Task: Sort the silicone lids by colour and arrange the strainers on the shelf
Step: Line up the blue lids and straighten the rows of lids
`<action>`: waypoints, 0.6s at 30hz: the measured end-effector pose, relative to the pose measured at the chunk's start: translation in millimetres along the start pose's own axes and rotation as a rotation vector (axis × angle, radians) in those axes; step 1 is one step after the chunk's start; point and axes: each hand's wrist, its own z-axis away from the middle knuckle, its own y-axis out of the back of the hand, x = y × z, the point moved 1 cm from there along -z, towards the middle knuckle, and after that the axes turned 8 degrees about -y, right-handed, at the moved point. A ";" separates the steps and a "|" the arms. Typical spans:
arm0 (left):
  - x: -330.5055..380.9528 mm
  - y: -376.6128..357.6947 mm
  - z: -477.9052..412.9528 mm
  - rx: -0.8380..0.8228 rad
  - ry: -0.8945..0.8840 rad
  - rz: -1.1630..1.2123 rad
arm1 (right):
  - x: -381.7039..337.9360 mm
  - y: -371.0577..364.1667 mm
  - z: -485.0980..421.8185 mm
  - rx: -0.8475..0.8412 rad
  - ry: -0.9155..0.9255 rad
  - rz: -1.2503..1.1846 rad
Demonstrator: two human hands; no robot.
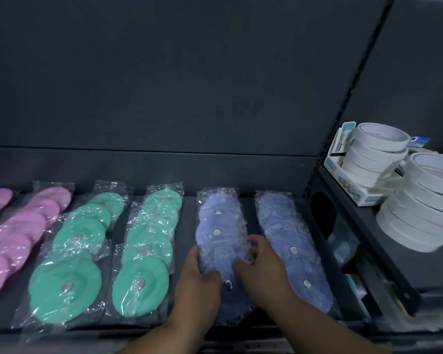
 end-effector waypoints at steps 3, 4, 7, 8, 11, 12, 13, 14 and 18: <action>3.6 -0.9 -10.5 0.012 -0.004 -0.005 | -3.7 -0.6 -3.6 -0.046 0.005 0.010; 4.9 -0.2 -12.1 0.002 0.005 -0.001 | -3.3 -0.4 -4.5 -0.066 0.008 0.017; 7.9 4.8 -11.7 -0.012 0.022 -0.010 | 2.9 2.3 -3.8 -0.102 0.040 0.005; 7.2 4.8 -11.2 -0.015 0.024 -0.011 | 5.7 2.6 -2.3 -0.113 0.052 0.009; 0.9 -1.1 -11.3 -0.040 0.048 0.002 | 11.7 1.0 0.3 -0.126 0.056 0.032; -1.6 -3.6 -11.4 -0.054 0.061 0.022 | 12.5 0.9 0.0 -0.125 0.051 0.033; -3.2 -5.2 -11.0 -0.067 0.067 0.036 | 12.5 1.9 -0.3 -0.123 0.053 0.028; -2.9 -6.8 -9.7 -0.083 0.065 0.050 | 12.5 3.2 -0.7 -0.120 0.050 0.021; 0.2 -10.3 -3.0 -0.096 0.020 0.035 | 15.1 8.2 0.7 -0.120 0.031 0.019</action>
